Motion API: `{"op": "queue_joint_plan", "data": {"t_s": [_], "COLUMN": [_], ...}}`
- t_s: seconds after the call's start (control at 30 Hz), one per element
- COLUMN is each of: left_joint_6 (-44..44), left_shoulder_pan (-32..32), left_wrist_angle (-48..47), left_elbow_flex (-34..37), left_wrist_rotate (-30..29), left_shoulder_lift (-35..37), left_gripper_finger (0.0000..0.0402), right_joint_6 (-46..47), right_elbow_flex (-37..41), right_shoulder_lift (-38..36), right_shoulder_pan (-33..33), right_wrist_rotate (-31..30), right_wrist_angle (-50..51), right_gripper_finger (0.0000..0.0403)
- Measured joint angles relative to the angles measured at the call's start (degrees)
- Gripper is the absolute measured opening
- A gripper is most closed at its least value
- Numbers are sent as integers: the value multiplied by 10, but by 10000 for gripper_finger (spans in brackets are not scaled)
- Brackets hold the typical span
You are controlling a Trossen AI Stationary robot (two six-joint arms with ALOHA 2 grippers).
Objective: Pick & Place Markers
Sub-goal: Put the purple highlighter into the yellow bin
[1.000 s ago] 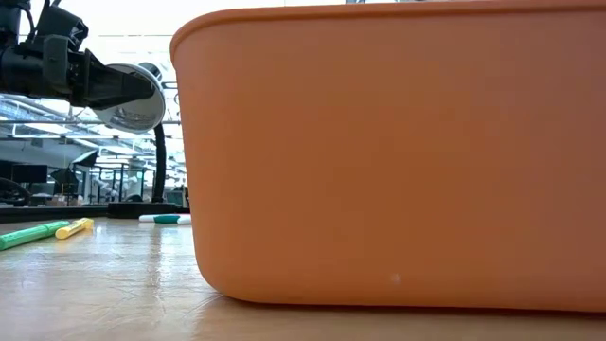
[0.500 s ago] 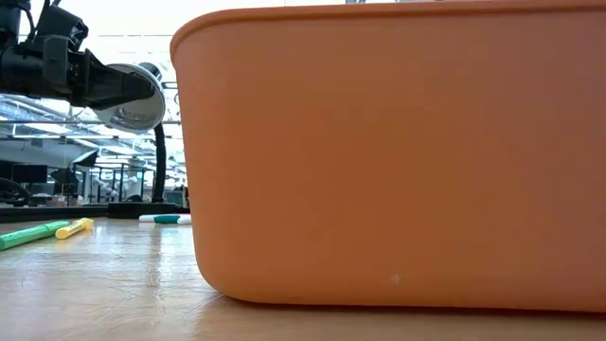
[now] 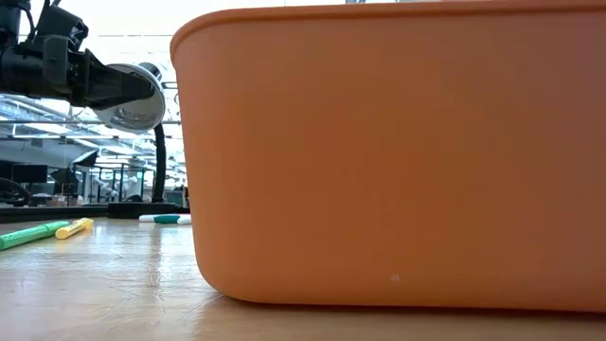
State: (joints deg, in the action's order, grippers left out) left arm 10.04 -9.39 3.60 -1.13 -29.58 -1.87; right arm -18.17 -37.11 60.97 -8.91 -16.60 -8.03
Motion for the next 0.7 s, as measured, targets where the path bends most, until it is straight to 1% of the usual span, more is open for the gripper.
{"op": "queue_joint_plan", "data": {"t_s": [0.1, 0.17, 0.27, 0.33, 0.4, 0.43, 0.5, 0.57, 0.6, 0.7], "left_joint_6": [0, 0, 0, 0, 0, 0, 0, 0, 0, 0], "left_shoulder_pan": [0, 0, 0, 0, 0, 0, 0, 0, 0, 0], "left_wrist_angle": [0, 0, 0, 0, 0, 0, 0, 0, 0, 0], "left_elbow_flex": [0, 0, 0, 0, 0, 0, 0, 0, 0, 0], "left_wrist_rotate": [0, 0, 0, 0, 0, 0, 0, 0, 0, 0], "left_shoulder_lift": [0, 0, 0, 0, 0, 0, 0, 0, 0, 0], "left_gripper_finger": [214, 214, 214, 214, 214, 214, 214, 214, 214, 214], "right_joint_6": [-32, -48, -53, -58, -74, -81, -89, -91, -92, -110], "right_elbow_flex": [0, 0, 0, 0, -5, -16, -58, -124, -162, -275], "right_shoulder_lift": [30, 52, 85, 105, 120, 128, 141, 154, 164, 201], "right_shoulder_pan": [-8, -18, -41, -54, -65, -69, -79, -88, -92, -107], "right_wrist_rotate": [-5, -29, -41, -27, -13, -12, -12, -7, 5, 63], "right_wrist_angle": [-82, -136, -221, -268, -282, -279, -240, -163, -117, 25], "right_gripper_finger": [52, 52, 54, 54, 53, 52, 51, 51, 51, 51]}}
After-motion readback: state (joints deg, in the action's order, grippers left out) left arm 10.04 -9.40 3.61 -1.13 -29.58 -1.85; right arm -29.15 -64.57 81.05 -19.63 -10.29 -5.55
